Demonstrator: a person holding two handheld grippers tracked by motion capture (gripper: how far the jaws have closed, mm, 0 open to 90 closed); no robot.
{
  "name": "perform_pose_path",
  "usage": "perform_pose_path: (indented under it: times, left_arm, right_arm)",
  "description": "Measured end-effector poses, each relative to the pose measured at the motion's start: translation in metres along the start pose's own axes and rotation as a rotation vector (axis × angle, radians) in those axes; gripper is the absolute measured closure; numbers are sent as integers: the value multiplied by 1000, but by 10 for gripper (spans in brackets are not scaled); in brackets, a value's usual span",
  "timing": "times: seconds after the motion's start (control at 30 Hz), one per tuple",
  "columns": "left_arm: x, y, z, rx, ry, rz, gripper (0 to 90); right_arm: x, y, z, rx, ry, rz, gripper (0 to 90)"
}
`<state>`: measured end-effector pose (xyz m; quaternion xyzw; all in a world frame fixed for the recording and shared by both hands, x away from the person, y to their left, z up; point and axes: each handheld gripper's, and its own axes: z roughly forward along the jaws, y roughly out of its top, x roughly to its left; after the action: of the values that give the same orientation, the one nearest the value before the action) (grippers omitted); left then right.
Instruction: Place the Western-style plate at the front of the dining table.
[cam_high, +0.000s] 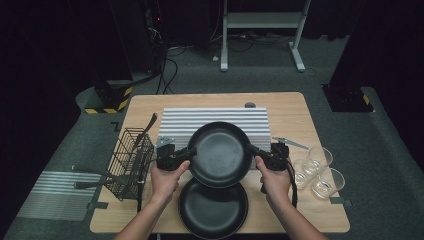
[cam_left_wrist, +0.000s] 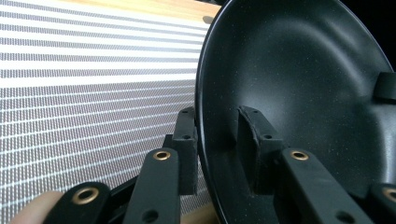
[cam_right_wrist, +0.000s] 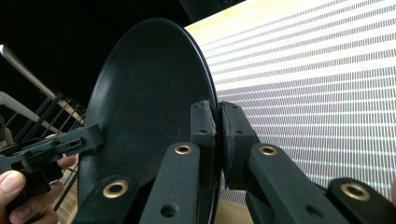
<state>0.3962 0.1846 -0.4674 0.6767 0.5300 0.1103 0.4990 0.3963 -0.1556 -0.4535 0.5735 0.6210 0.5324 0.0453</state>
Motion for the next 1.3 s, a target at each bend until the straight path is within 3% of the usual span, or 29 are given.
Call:
perform_pose_path:
  times: [0.33, 0.57, 1.3]
  left_arm:
    - [10, 10, 15, 8, 5, -16, 698]
    - [17, 15, 31, 21, 17, -27, 697]
    - [46, 32, 64, 63, 63, -72, 699]
  right_arm:
    - [-6, 14, 17, 3, -7, -10, 850]
    - [-18, 22, 30, 9, -7, -20, 850]
    - [-36, 34, 74, 31, -15, 15, 849]
